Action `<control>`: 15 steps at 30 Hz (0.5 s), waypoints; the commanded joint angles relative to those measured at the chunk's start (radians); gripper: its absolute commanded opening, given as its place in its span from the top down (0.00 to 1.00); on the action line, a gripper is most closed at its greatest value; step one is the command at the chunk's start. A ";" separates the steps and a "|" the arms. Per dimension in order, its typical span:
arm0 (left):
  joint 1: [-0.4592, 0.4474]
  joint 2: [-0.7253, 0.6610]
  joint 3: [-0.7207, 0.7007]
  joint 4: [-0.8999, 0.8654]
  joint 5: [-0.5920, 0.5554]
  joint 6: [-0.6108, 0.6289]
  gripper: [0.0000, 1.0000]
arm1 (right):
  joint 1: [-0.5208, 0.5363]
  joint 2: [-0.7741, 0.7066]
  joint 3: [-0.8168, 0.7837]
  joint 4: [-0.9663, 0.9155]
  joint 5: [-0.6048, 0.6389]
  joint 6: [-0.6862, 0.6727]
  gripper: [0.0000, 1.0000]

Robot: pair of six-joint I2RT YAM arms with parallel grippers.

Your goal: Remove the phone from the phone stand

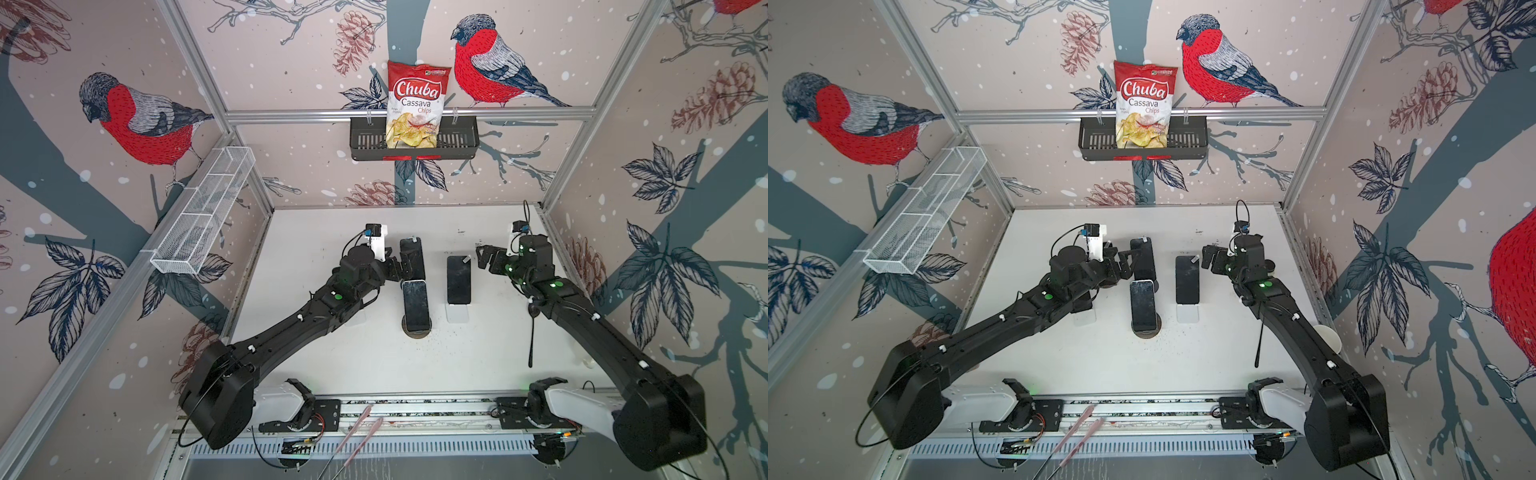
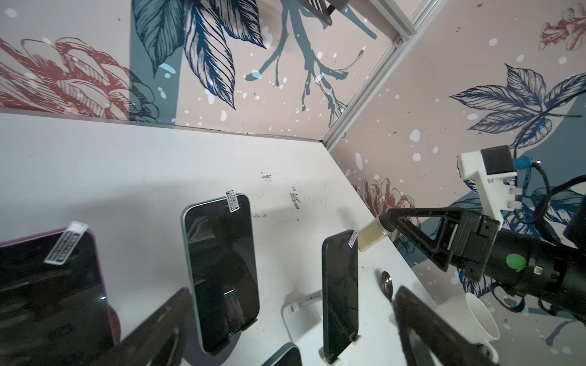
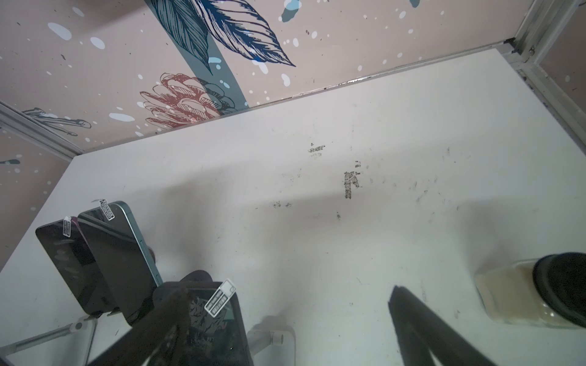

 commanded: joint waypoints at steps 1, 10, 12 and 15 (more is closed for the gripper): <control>-0.005 0.020 0.023 0.060 0.034 0.009 0.02 | 0.012 -0.012 -0.009 -0.010 -0.025 -0.010 0.01; -0.032 0.076 0.050 0.092 0.071 -0.006 0.02 | 0.067 -0.020 -0.042 -0.011 -0.033 -0.002 0.01; -0.037 0.081 0.053 0.096 0.078 -0.005 0.02 | 0.079 -0.016 -0.045 -0.007 -0.038 0.001 0.01; -0.040 0.087 0.057 0.094 0.081 -0.003 0.02 | 0.097 -0.008 -0.046 -0.013 -0.043 0.008 0.01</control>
